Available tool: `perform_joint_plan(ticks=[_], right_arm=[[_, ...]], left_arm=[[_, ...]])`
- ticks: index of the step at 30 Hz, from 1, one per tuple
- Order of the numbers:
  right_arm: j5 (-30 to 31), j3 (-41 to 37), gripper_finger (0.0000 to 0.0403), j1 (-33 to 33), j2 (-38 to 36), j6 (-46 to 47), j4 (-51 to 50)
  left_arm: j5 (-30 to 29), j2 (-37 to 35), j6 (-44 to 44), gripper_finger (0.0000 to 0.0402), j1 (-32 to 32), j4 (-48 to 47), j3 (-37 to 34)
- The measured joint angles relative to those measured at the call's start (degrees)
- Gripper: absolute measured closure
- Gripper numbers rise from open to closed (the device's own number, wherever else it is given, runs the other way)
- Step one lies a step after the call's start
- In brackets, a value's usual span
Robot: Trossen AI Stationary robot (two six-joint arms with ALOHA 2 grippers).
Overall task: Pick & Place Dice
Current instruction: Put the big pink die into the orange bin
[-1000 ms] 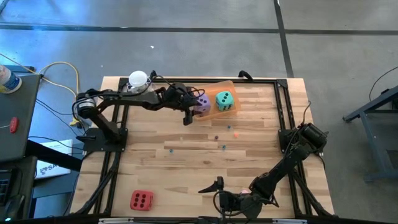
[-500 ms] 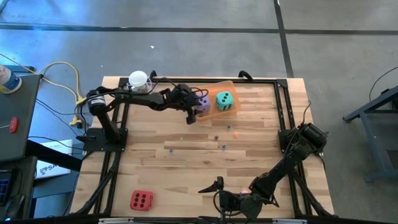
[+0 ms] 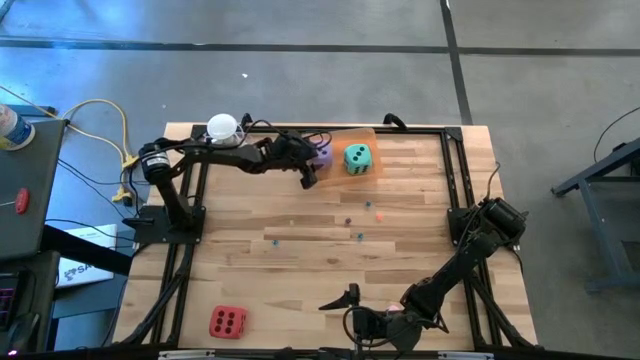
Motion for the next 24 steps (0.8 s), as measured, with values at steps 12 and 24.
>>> perform_joint_plan(ticks=[12,24], right_arm=[[0.0,0.0,0.0003,0.0,0.0,-2.0,-0.9],[18.6,1.2,0.0003,4.9,-0.9,-5.9,-3.3]], left_arm=[[-4.8,-8.3,6.2,0.0218,-7.9,-4.6,-0.1],[2.0,-34.2,-12.4,0.0218,-26.1,-29.8,0.0]])
